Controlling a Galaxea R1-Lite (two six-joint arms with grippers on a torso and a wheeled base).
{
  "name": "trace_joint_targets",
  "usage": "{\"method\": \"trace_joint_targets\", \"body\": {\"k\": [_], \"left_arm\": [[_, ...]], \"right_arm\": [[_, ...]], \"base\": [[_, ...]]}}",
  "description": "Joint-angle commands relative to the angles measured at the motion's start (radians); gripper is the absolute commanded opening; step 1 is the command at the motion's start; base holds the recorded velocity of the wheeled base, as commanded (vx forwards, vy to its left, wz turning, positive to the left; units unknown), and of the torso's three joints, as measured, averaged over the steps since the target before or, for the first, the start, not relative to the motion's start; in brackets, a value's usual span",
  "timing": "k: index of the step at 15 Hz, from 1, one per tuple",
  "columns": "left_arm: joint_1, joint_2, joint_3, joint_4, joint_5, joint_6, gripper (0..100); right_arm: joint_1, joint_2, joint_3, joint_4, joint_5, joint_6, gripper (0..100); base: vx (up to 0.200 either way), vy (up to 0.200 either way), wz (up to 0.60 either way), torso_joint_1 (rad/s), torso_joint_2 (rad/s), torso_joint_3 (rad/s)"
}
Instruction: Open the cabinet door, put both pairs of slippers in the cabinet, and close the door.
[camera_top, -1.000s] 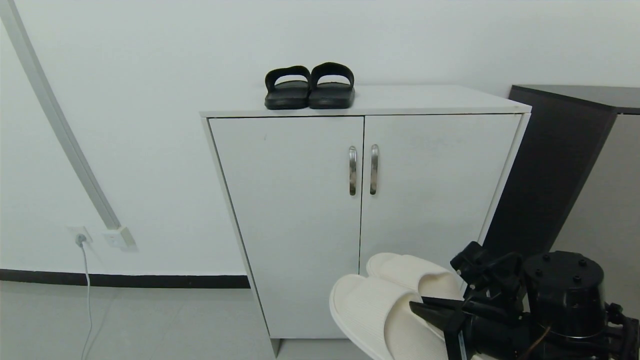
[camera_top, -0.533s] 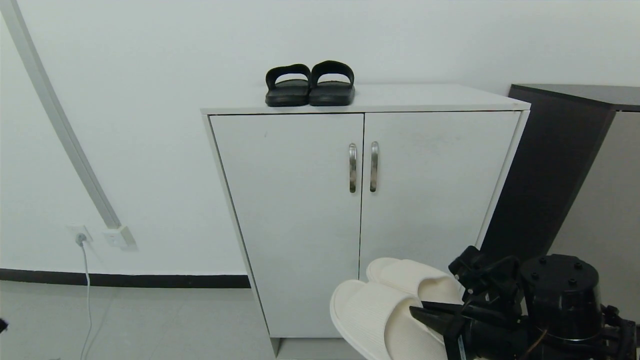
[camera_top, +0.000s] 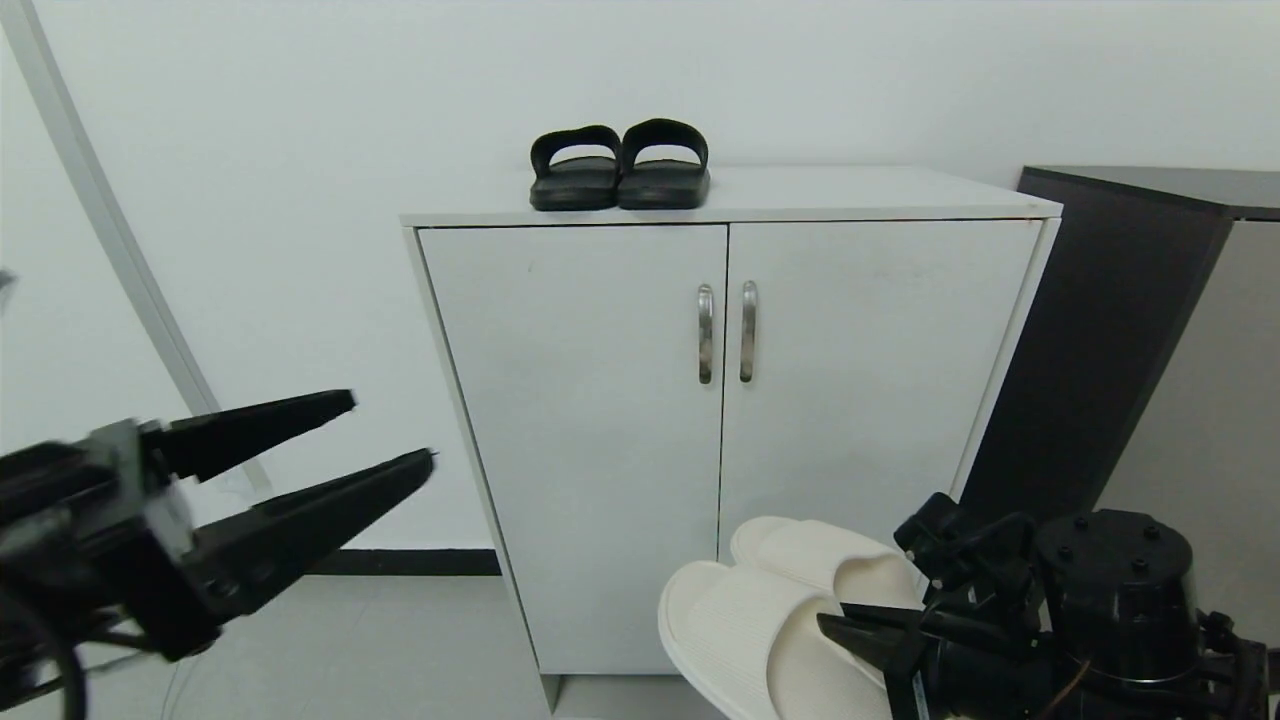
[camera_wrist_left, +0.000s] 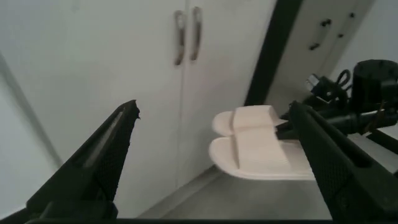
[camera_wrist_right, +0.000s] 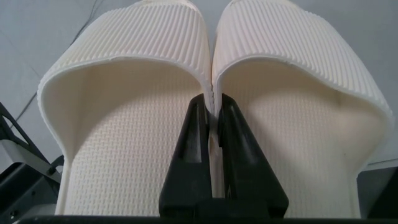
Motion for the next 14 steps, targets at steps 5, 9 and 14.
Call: {"method": "trace_joint_targets", "body": {"k": [5, 9, 14], "left_arm": [[-0.177, 0.512, -0.285, -0.264, 0.012, -0.075, 100], [-0.306, 0.621, -0.404, -0.275, 0.024, -0.103, 100], [-0.301, 0.655, -0.509, -0.179, -0.009, -0.105, 100]], "right_arm": [[-0.001, -0.006, -0.003, -0.004, -0.001, 0.001, 0], [-0.001, -0.012, -0.002, -0.004, -0.001, 0.001, 0], [0.0, 0.007, -0.003, -0.004, 0.002, -0.001, 0]], "base": [[0.0, 0.0, 0.0, 0.0, 0.0, 0.0], [0.0, 0.0, 0.0, 0.0, 0.0, 0.0], [0.0, 0.0, 0.0, 0.0, 0.0, 0.0]]}}
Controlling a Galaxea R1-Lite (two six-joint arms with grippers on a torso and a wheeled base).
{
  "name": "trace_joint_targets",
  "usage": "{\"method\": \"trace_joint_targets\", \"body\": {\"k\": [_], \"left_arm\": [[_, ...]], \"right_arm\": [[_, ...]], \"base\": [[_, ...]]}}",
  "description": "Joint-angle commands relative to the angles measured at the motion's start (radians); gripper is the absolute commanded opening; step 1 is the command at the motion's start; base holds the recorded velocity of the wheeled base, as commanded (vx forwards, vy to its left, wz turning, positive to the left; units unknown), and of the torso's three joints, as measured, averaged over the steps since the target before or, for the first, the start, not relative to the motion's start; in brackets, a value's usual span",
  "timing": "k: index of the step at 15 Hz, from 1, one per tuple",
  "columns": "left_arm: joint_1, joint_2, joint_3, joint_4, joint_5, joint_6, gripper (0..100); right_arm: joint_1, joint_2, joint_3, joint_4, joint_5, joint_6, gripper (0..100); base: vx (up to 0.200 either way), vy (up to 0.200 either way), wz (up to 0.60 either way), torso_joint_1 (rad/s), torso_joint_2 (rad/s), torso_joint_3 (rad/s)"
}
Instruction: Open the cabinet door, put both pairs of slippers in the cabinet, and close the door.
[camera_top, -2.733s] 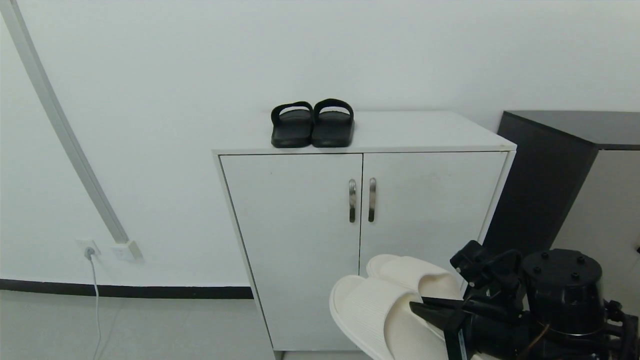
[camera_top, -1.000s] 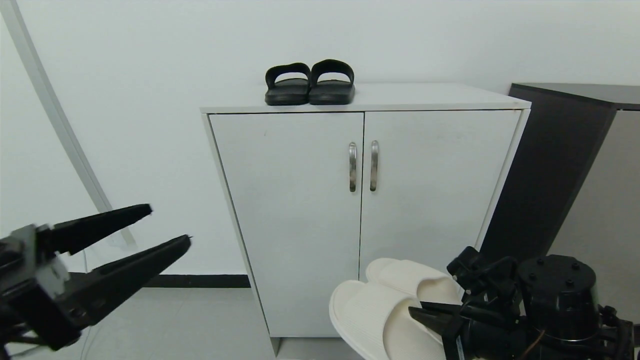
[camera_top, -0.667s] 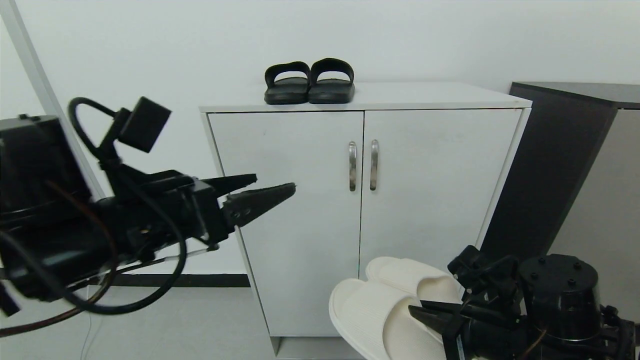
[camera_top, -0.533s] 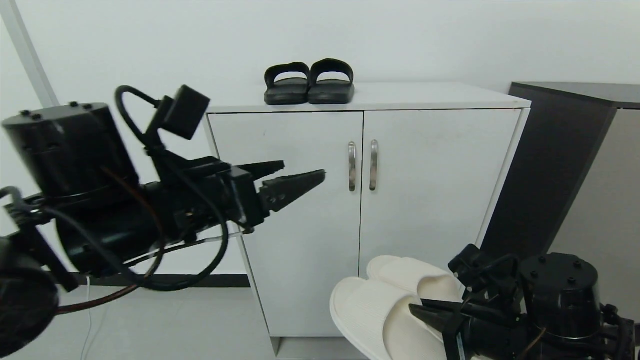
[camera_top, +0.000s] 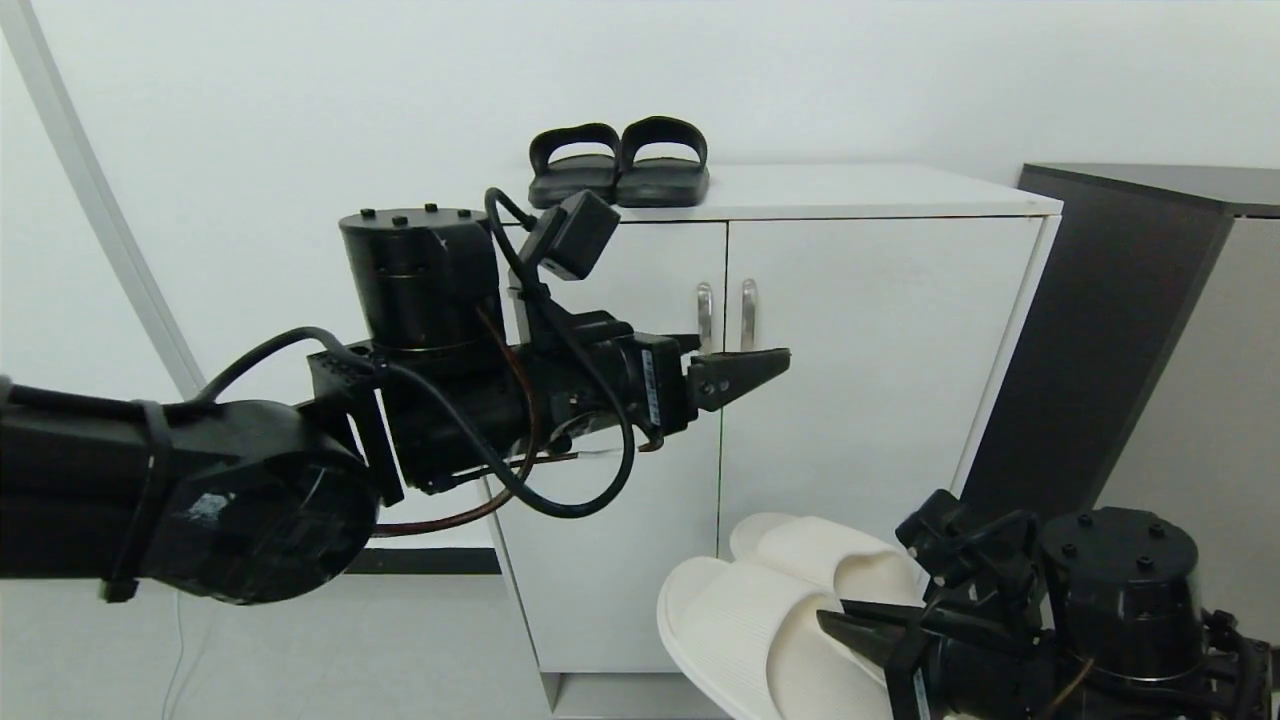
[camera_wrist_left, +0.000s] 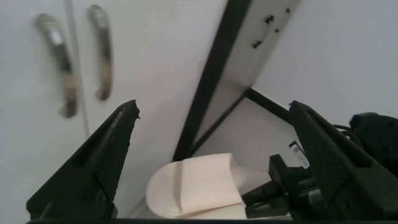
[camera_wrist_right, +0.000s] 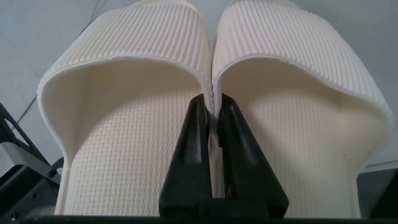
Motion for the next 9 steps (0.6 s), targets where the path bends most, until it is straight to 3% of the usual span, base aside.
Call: {"method": "trace_joint_targets", "body": {"k": [1, 4, 6, 7, 9], "left_arm": [[0.008, 0.039, -0.035, 0.004, -0.048, 0.0, 100], [0.011, 0.09, -0.116, 0.046, -0.131, -0.023, 100], [0.037, 0.116, -0.168, 0.073, -0.219, -0.072, 100], [0.043, 0.142, -0.211, 0.077, -0.239, -0.11, 100], [0.045, 0.202, -0.276, 0.086, -0.231, -0.113, 100]], "right_arm": [[0.001, 0.011, -0.001, -0.001, 0.001, -0.001, 0], [0.001, 0.011, 0.001, -0.001, 0.002, -0.001, 0], [0.001, 0.011, 0.001, -0.001, 0.001, -0.001, 0], [0.001, 0.011, 0.002, -0.001, 0.001, -0.001, 0], [0.001, 0.013, 0.002, -0.001, 0.002, -0.001, 0]], "base": [[0.0, 0.0, 0.0, 0.0, 0.0, 0.0], [0.0, 0.0, 0.0, 0.0, 0.0, 0.0], [0.0, 0.0, 0.0, 0.0, 0.0, 0.0], [0.0, 0.0, 0.0, 0.0, 0.0, 0.0], [0.0, 0.0, 0.0, 0.0, 0.0, 0.0]]}}
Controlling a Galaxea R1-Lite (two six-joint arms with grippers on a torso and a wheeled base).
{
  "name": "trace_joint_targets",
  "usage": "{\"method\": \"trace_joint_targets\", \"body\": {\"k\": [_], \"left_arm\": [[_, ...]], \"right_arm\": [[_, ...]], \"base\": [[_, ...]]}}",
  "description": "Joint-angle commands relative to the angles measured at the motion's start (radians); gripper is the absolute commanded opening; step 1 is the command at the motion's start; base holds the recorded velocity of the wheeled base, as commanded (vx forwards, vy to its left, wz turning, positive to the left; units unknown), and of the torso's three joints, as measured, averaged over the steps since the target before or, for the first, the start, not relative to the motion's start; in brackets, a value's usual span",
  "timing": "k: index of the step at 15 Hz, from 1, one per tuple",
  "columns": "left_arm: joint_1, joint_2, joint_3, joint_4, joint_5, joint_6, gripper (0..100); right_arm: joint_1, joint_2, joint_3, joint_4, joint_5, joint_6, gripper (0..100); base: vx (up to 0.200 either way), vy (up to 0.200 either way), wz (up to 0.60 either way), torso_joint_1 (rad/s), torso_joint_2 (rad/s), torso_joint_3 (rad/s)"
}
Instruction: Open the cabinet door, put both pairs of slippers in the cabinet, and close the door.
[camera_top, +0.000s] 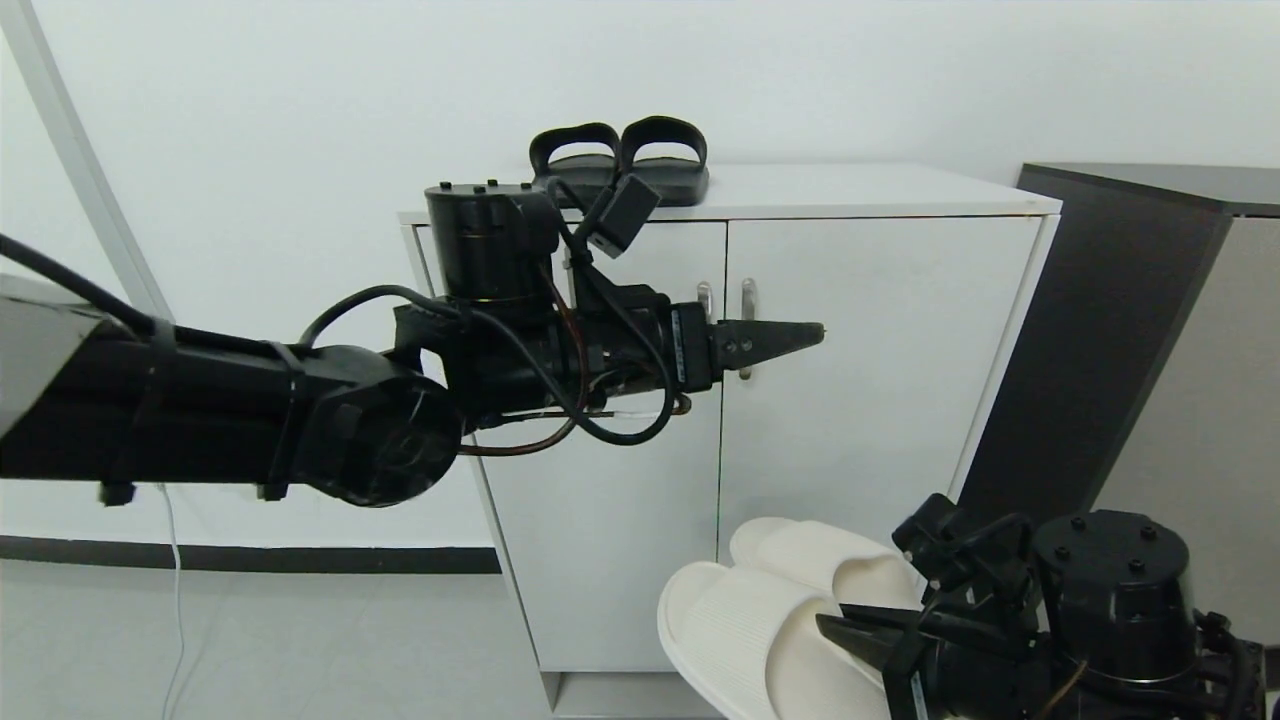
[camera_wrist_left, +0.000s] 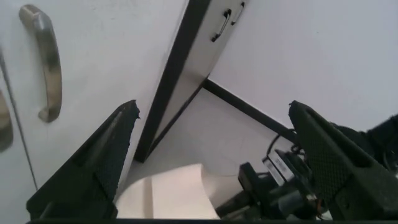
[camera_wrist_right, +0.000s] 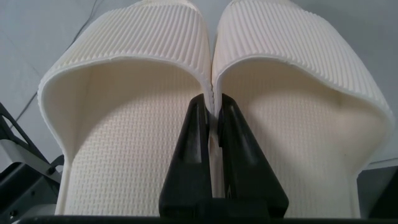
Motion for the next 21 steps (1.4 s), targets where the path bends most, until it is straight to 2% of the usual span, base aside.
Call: {"method": "trace_joint_targets", "body": {"k": [1, 10, 15, 19, 20, 21], "left_arm": [[0.014, 0.085, -0.083, 0.029, 0.009, -0.002, 100], [0.04, 0.203, -0.295, 0.16, 0.163, 0.004, 100], [0.047, 0.249, -0.367, 0.204, 0.169, 0.006, 100], [0.043, 0.264, -0.371, 0.204, 0.167, 0.004, 100], [0.043, 0.264, -0.368, 0.204, 0.167, 0.004, 0], [0.043, 0.264, -0.367, 0.204, 0.167, 0.004, 0]], "right_arm": [[0.0, 0.005, -0.001, -0.001, 0.001, 0.0, 0], [0.0, 0.006, -0.003, 0.001, 0.002, 0.0, 0], [0.0, 0.016, -0.003, -0.001, 0.002, 0.0, 0], [0.002, 0.023, -0.003, -0.001, 0.002, 0.001, 0], [0.004, 0.023, -0.001, -0.001, 0.004, 0.001, 0], [0.005, 0.023, -0.001, -0.001, 0.002, 0.001, 0]], "base": [[0.0, 0.0, 0.0, 0.0, 0.0, 0.0], [0.0, 0.0, 0.0, 0.0, 0.0, 0.0], [0.0, 0.0, 0.0, 0.0, 0.0, 0.0], [0.0, 0.0, 0.0, 0.0, 0.0, 0.0], [0.0, 0.0, 0.0, 0.0, 0.0, 0.0], [0.0, 0.0, 0.0, 0.0, 0.0, 0.0]]}}
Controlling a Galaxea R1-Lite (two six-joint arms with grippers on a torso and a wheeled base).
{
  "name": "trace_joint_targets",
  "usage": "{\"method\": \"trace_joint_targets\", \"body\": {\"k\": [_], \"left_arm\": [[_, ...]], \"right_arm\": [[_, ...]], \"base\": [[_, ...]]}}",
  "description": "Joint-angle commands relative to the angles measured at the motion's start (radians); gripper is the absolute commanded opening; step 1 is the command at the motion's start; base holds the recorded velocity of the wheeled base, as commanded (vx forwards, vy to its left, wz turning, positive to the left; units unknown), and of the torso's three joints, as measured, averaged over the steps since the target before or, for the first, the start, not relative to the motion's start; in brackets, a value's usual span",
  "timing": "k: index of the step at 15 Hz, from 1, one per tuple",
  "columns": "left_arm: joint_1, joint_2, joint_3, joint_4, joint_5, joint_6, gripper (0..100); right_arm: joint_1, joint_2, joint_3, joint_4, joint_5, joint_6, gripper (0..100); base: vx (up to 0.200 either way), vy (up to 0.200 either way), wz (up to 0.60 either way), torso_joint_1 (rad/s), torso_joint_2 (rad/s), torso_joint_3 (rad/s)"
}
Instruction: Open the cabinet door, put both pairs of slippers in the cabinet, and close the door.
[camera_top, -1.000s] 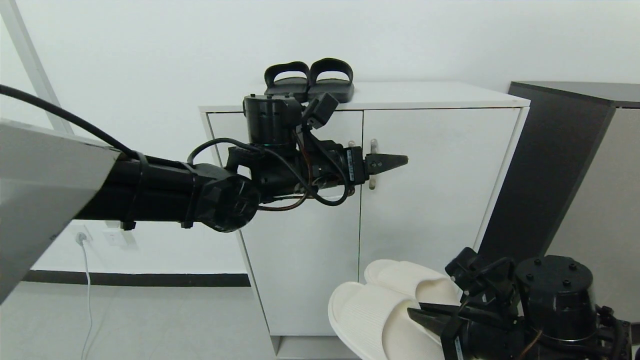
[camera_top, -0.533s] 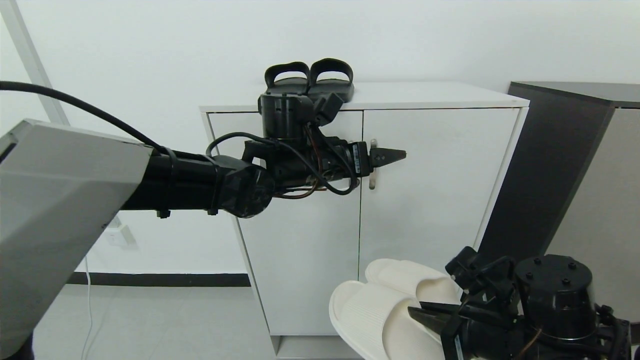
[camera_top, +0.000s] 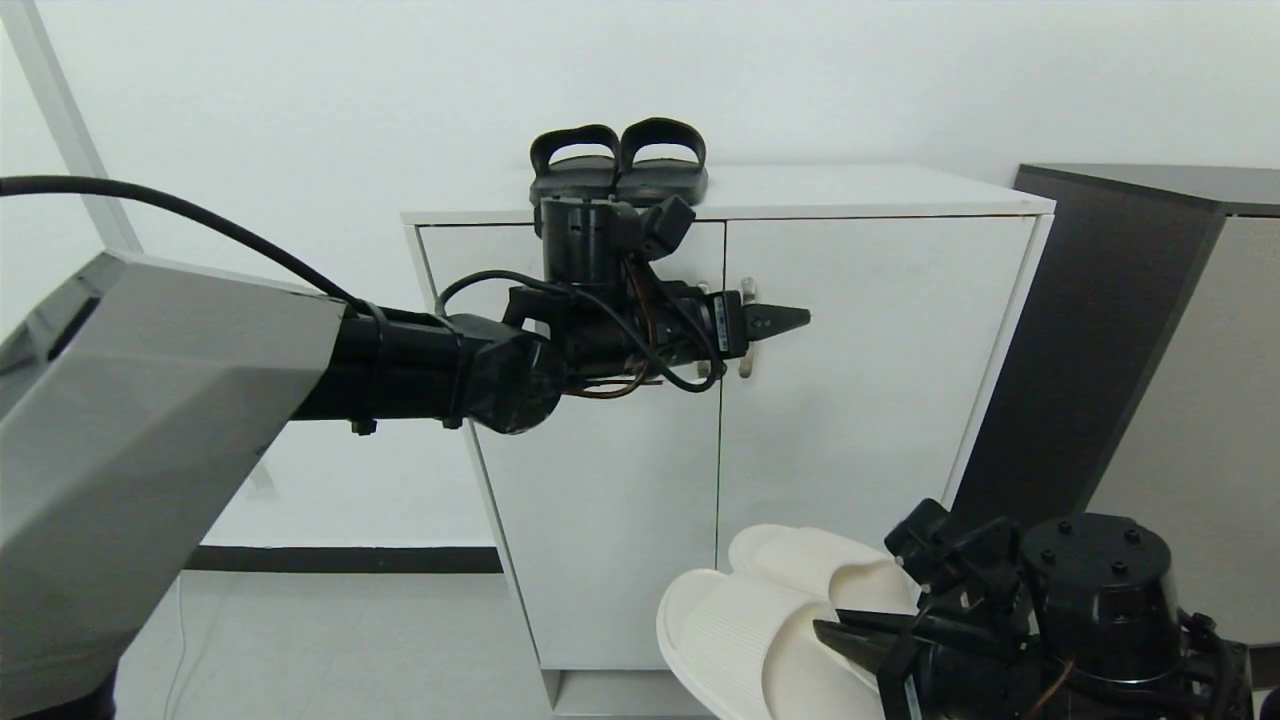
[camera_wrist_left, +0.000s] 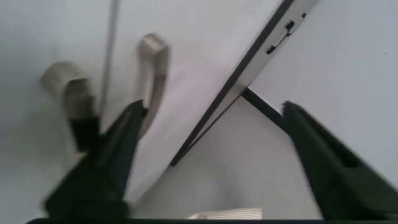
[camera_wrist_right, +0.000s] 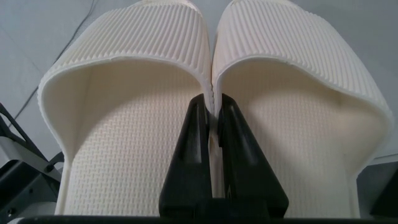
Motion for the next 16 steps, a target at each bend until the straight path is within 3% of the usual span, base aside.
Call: {"method": "trace_joint_targets", "body": {"k": [1, 9, 13, 16], "left_arm": [[-0.001, -0.002, 0.008, 0.0, -0.003, -0.002, 0], [-0.011, -0.126, 0.18, -0.014, -0.011, -0.001, 0], [-0.02, -0.24, 0.379, -0.163, -0.011, -0.002, 0], [0.019, -0.263, 0.428, -0.21, -0.013, -0.007, 0]], "right_arm": [[0.006, 0.003, 0.002, 0.001, 0.001, 0.0, 0], [0.026, -0.002, 0.023, -0.001, 0.063, -0.001, 0], [0.035, -0.009, 0.035, -0.001, 0.077, -0.012, 0], [0.04, -0.008, 0.039, -0.001, 0.077, -0.024, 0]], "base": [[0.0, 0.0, 0.0, 0.0, 0.0, 0.0], [0.0, 0.0, 0.0, 0.0, 0.0, 0.0], [0.0, 0.0, 0.0, 0.0, 0.0, 0.0], [0.0, 0.0, 0.0, 0.0, 0.0, 0.0]]}}
